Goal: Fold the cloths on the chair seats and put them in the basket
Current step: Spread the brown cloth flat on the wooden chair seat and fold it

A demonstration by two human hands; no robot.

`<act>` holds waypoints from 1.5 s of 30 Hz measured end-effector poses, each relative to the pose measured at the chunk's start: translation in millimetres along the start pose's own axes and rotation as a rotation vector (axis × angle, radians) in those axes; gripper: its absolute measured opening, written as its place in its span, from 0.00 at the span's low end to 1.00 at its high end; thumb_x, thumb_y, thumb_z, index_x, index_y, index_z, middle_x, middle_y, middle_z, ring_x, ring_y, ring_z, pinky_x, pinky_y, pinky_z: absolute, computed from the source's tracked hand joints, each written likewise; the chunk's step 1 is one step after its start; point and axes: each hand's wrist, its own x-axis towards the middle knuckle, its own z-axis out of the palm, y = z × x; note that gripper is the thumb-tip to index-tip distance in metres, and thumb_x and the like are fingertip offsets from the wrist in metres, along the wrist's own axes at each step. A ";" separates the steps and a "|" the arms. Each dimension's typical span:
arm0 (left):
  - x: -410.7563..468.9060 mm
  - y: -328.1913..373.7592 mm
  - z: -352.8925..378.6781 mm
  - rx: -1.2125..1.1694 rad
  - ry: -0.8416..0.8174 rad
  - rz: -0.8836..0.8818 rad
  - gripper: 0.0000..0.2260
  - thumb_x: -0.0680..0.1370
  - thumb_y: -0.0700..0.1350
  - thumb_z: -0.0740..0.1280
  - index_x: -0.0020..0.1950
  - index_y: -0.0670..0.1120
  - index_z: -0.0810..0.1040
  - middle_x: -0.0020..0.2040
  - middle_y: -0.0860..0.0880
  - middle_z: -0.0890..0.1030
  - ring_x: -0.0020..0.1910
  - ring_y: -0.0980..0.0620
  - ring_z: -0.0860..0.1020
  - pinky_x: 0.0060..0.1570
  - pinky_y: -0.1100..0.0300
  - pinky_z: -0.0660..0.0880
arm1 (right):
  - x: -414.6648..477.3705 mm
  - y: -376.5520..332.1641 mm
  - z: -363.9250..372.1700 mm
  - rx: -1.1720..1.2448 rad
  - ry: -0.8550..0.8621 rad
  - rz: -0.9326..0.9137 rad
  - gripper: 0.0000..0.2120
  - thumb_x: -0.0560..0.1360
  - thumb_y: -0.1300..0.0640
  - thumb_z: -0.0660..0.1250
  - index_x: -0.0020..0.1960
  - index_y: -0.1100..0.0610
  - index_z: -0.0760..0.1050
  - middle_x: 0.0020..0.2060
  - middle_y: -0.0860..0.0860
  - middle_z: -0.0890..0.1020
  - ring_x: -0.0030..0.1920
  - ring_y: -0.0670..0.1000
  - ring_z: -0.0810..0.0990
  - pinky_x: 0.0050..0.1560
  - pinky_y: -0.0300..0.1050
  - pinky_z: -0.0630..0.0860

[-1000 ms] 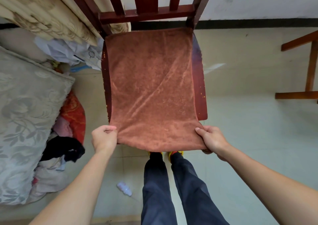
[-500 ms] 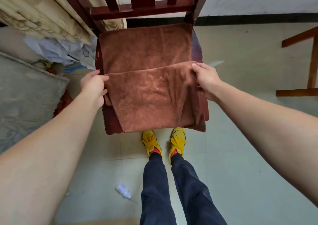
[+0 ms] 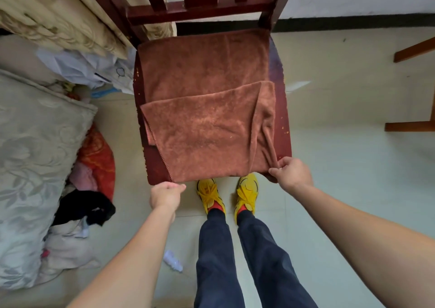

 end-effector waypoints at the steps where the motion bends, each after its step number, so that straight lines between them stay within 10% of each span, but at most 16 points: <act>1: 0.1 2.3 1.7 -0.024 0.017 0.004 0.05 0.69 0.40 0.75 0.39 0.42 0.80 0.39 0.44 0.80 0.40 0.47 0.74 0.42 0.60 0.69 | 0.3 -1.2 -0.3 0.013 0.017 -0.005 0.10 0.69 0.51 0.71 0.37 0.56 0.74 0.33 0.50 0.80 0.40 0.56 0.78 0.36 0.45 0.70; 9: -3.3 22.3 15.5 -0.512 0.028 -0.224 0.30 0.68 0.35 0.75 0.66 0.42 0.66 0.59 0.41 0.76 0.52 0.43 0.79 0.58 0.49 0.74 | -16.1 7.2 -4.6 0.538 -0.044 -0.059 0.09 0.70 0.57 0.66 0.34 0.56 0.68 0.28 0.54 0.72 0.31 0.53 0.71 0.34 0.46 0.68; 14: -10.2 15.3 21.6 -0.320 0.072 -0.057 0.18 0.71 0.36 0.74 0.58 0.38 0.73 0.56 0.40 0.79 0.45 0.45 0.80 0.43 0.58 0.78 | -13.2 16.1 -7.2 0.681 -0.191 -0.005 0.12 0.70 0.63 0.72 0.38 0.55 0.69 0.23 0.51 0.74 0.21 0.47 0.70 0.25 0.41 0.74; 19: -27.3 4.1 -10.7 -0.416 -0.147 -0.122 0.14 0.76 0.42 0.70 0.60 0.38 0.76 0.56 0.40 0.81 0.54 0.40 0.80 0.58 0.43 0.76 | -34.0 21.3 -19.6 0.757 -0.295 0.083 0.12 0.67 0.55 0.77 0.41 0.57 0.74 0.22 0.47 0.74 0.18 0.45 0.65 0.27 0.39 0.75; 25: -80.9 -11.2 -49.5 -0.458 -0.079 -0.061 0.13 0.78 0.52 0.68 0.40 0.44 0.73 0.36 0.47 0.75 0.36 0.48 0.73 0.40 0.56 0.72 | -88.4 31.8 -45.0 0.807 -0.268 0.069 0.16 0.69 0.43 0.74 0.36 0.54 0.74 0.21 0.46 0.68 0.20 0.47 0.64 0.28 0.40 0.75; 30: -117.2 -42.7 -89.4 -0.283 -0.380 -0.059 0.07 0.72 0.37 0.73 0.48 0.39 0.79 0.36 0.42 0.84 0.30 0.47 0.82 0.32 0.57 0.79 | -134.7 58.6 -52.6 0.796 -0.206 0.050 0.17 0.70 0.42 0.72 0.37 0.54 0.72 0.20 0.46 0.65 0.20 0.47 0.63 0.28 0.41 0.73; 45: -166.6 -145.9 -121.1 -0.197 -0.110 -0.061 0.05 0.76 0.36 0.69 0.46 0.44 0.74 0.34 0.45 0.74 0.27 0.51 0.69 0.23 0.67 0.64 | -238.2 149.7 -28.8 0.853 -0.182 0.053 0.13 0.71 0.52 0.74 0.38 0.57 0.73 0.25 0.49 0.68 0.19 0.46 0.64 0.26 0.39 0.70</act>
